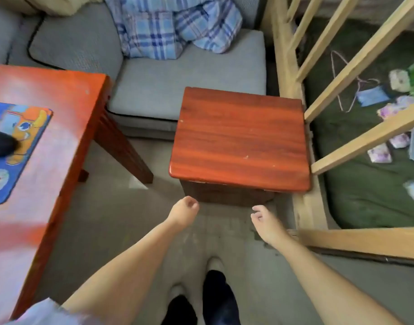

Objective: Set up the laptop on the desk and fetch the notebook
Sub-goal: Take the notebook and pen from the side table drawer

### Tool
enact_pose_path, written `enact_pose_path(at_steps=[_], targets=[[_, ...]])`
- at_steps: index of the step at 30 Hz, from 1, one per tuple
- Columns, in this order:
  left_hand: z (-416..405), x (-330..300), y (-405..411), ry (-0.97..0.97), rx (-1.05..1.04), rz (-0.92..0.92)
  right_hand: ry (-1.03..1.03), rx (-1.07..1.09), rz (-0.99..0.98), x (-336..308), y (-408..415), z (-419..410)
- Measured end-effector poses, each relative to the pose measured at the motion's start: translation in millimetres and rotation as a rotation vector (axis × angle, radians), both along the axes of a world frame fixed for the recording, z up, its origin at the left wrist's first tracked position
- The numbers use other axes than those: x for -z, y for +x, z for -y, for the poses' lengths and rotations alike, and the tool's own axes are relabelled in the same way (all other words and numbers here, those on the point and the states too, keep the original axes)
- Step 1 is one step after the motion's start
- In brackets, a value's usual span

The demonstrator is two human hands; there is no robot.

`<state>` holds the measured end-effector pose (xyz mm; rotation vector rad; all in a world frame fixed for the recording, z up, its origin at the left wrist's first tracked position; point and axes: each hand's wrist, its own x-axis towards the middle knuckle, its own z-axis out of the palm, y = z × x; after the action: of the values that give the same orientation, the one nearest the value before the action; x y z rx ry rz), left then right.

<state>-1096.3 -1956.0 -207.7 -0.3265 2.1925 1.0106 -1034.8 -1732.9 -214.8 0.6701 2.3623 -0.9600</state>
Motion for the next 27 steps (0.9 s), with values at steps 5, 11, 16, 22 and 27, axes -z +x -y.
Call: enact_pose_path(at_steps=[5,11,16,22,27], targets=[[-29.4,76.2,-36.9,0.481,-0.74,0.227,-0.557,0.741,0.022,74.3,-33.3,-28.6],[-44.8,150.1,-58.8,0.919,-1.158,0.324,-1.054,1.328,-0.172,144.4,-62.2,-35.1],[-35.2,164.7,-74.7,1.045,-1.297,0.271,-1.154,1.468,-0.29,152.2,-68.1,-45.9],[-30.7,153.0,-85.6,0.874,-1.328,0.005,-0.77,1.357,-0.511,152.4,-67.2,-59.9],[-33.2,168.5,-71.1,0.565,-1.103,-0.285,-0.284,1.129,-0.544,159.1,-69.3,-61.7]])
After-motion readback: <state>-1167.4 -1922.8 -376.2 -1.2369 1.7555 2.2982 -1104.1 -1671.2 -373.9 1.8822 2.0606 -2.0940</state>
